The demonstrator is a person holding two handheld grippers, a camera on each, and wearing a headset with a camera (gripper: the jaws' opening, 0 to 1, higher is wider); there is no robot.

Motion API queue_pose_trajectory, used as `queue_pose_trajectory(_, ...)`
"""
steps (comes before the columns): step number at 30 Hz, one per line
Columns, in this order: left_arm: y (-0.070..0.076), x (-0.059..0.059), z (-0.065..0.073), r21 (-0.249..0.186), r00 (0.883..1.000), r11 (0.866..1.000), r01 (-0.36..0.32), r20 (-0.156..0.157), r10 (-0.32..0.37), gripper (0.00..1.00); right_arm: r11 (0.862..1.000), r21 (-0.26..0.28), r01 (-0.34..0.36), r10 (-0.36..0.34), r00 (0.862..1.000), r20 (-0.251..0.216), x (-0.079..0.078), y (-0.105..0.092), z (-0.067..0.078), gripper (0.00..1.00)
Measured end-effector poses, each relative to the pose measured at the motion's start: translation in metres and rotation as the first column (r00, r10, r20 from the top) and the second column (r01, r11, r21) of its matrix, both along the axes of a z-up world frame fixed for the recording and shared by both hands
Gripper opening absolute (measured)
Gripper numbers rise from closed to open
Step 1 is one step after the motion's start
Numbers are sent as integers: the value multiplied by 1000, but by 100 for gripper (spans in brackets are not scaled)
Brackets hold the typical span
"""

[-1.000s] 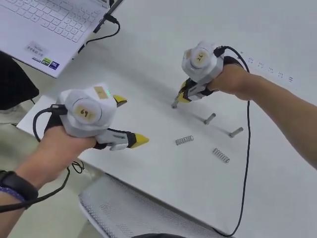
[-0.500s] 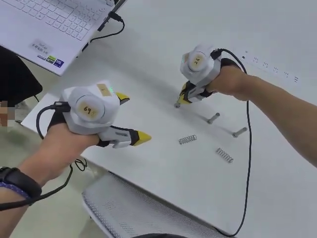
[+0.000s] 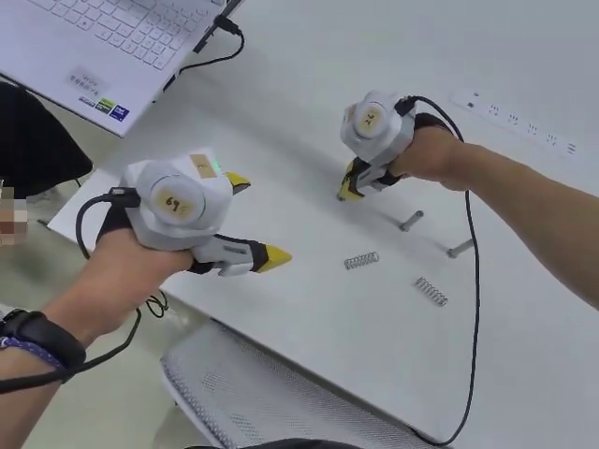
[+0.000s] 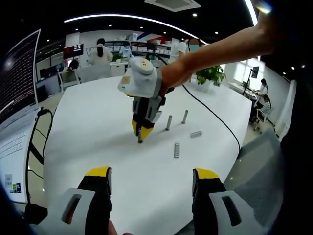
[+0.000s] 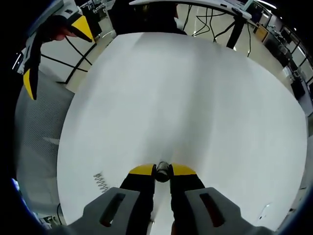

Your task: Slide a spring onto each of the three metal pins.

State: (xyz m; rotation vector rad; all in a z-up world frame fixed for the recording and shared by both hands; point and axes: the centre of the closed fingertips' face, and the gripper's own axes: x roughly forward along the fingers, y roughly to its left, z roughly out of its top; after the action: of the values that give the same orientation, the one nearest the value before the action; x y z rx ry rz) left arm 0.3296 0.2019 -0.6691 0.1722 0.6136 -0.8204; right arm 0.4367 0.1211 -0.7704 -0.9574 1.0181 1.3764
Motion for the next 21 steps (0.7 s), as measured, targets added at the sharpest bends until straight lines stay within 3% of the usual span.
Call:
queue_pose_trajectory(8,2,0,-2,2,1000,1000,-2,-2,2,63,1000,-2,4,-4,1000,-8,-1,2,-1,10)
queue_pose_trajectory(17,0,-1,-1,0,1000,1000,7,2,-7,63,1000,13,28,-28,1000,-1,-2,-2,8,20)
queue_pose_trajectory(21,-2,-2,0,6,1000,1000,15,2,-15,63,999,16,37,-37,999,23,0,-4,14,24)
